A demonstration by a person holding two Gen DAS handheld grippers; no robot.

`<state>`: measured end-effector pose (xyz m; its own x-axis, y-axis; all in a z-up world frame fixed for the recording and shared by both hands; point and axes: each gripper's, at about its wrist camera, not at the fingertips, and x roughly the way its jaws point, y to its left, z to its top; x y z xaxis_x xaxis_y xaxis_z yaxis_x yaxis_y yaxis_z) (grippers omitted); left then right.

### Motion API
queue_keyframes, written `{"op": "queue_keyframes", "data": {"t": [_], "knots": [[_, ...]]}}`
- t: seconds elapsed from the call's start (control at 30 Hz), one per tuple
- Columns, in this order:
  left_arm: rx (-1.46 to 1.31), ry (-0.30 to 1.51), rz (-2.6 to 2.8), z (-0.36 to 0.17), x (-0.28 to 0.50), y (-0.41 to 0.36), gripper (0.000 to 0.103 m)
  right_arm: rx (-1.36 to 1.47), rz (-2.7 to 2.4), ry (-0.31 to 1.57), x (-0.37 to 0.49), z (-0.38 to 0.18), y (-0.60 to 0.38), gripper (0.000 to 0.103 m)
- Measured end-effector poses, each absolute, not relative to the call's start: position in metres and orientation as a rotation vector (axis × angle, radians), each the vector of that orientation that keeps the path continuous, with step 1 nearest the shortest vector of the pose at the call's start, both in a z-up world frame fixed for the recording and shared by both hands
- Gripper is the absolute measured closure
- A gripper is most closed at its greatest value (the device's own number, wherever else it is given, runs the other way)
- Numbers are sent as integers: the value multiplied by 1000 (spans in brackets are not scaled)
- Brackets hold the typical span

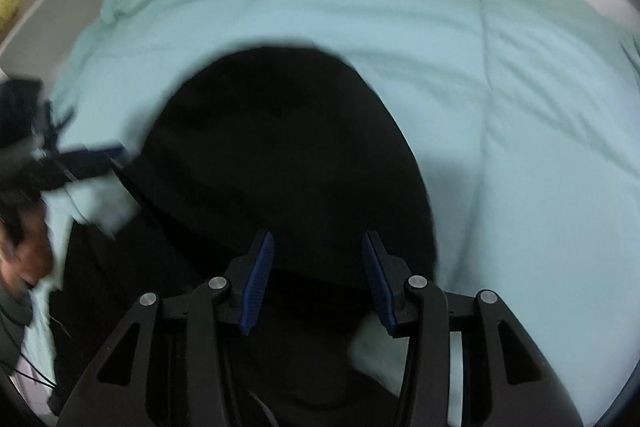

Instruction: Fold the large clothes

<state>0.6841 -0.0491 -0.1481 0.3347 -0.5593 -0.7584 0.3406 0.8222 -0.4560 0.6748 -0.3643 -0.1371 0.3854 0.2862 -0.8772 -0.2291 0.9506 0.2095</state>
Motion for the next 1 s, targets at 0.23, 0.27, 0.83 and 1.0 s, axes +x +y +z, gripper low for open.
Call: {"op": "queue_keyframes", "data": {"t": [0.23,0.27,0.83,1.0], "knots": [[-297,1228,-571,-200,700,-39,50,182,310,1232,681,-192,-385,55],[-277,1227,-571,-200,699,-39,51,179,309,1233,681,-190,-385,55],[-154,1183,-771,-139,784,-42,25,201,483,1068,762,-115,-402,36],[-169,1257,-874,-168,805,-63,25,194,538,1101,791,-146,-402,36]]}}
